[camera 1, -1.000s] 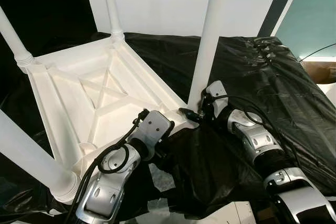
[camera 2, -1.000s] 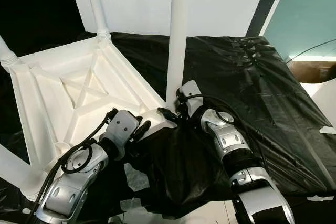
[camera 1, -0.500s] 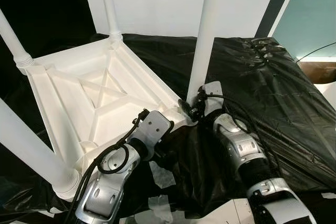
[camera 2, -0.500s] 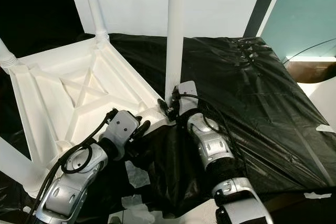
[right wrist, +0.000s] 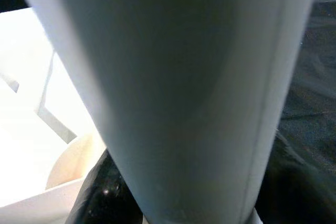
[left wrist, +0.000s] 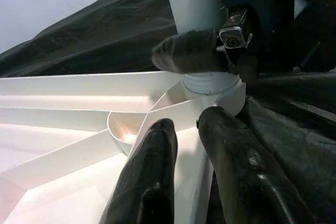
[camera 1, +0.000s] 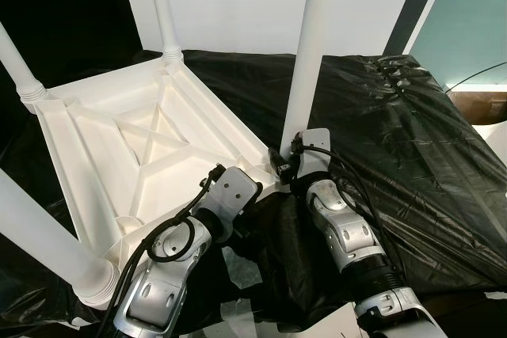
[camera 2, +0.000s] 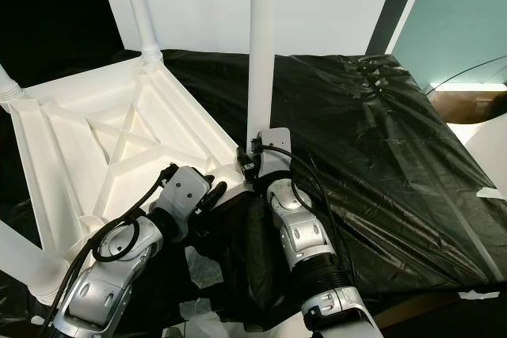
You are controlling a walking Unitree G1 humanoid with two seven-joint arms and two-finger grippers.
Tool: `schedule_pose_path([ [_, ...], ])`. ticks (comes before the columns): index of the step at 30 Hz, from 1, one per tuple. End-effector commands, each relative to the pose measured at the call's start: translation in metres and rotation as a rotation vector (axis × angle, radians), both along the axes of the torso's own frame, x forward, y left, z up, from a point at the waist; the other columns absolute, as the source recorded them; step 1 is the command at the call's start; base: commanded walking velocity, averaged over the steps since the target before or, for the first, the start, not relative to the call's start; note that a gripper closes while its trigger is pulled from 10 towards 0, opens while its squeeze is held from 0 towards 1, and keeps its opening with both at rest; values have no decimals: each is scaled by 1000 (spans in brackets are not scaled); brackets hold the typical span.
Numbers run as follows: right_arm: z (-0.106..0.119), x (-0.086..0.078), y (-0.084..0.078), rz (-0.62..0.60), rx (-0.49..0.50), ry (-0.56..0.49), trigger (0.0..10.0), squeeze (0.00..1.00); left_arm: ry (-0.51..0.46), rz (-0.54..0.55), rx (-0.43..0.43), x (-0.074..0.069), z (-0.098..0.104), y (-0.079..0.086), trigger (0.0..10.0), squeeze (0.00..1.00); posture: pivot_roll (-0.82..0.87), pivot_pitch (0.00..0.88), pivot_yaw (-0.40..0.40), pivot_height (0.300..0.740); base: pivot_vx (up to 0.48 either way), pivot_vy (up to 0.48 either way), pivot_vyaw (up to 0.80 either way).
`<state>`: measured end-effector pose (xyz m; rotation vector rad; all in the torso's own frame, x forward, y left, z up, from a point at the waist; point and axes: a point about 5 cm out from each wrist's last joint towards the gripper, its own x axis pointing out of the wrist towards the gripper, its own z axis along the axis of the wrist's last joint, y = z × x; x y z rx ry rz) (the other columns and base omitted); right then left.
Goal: Building children table
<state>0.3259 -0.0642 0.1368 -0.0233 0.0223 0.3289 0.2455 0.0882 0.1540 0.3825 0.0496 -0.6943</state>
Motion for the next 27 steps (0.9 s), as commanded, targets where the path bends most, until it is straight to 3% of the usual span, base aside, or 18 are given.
schedule_pose_path([
  [1, -9, -4, 1, 1, 3, 45, 10000, 1000, 1, 13, 0, 0, -1, -2, 10000, 0, 116, 40, -59, 740, 0, 0, 0],
  [6, 0, -4, -15, 24, 19, -21, 10000, 1000, 1, 12, 0, 0, -1, -2, 10000, 0, 114, 42, -58, 740, 0, 0, 0],
  [7, 4, -3, -27, 58, 5, -59, 10000, 1000, 2, 13, 0, 0, -1, -2, 10000, 0, 114, 43, -58, 740, 0, 0, 0],
  [10, 5, -2, -32, 73, 4, -65, 10000, 1000, 2, 13, 0, 0, -1, -2, 10000, 0, 114, 43, -57, 740, 0, 0, 0],
  [11, 7, -1, -39, 98, 0, -84, 10000, 0, 3, 13, 1, 0, -1, -1, 10000, 0, 114, 43, -57, 740, 0, 0, 0],
  [17, 8, 4, -52, 157, -3, -81, 10000, 0, 6, 9, 2, -1, -2, -1, 10000, 0, 110, 43, -52, 740, 0, 0, 0],
  [20, 9, 9, -59, 277, -42, -70, 10000, 0, 6, 4, 3, -1, -2, -2, 10000, 0, 110, 43, -52, 740, 0, 0, 0],
  [27, 10, 14, -51, 479, -77, -71, 10000, 0, 4, 4, 1, 0, -2, -2, 10000, 0, 115, 29, -53, 740, 0, 0, 0],
])
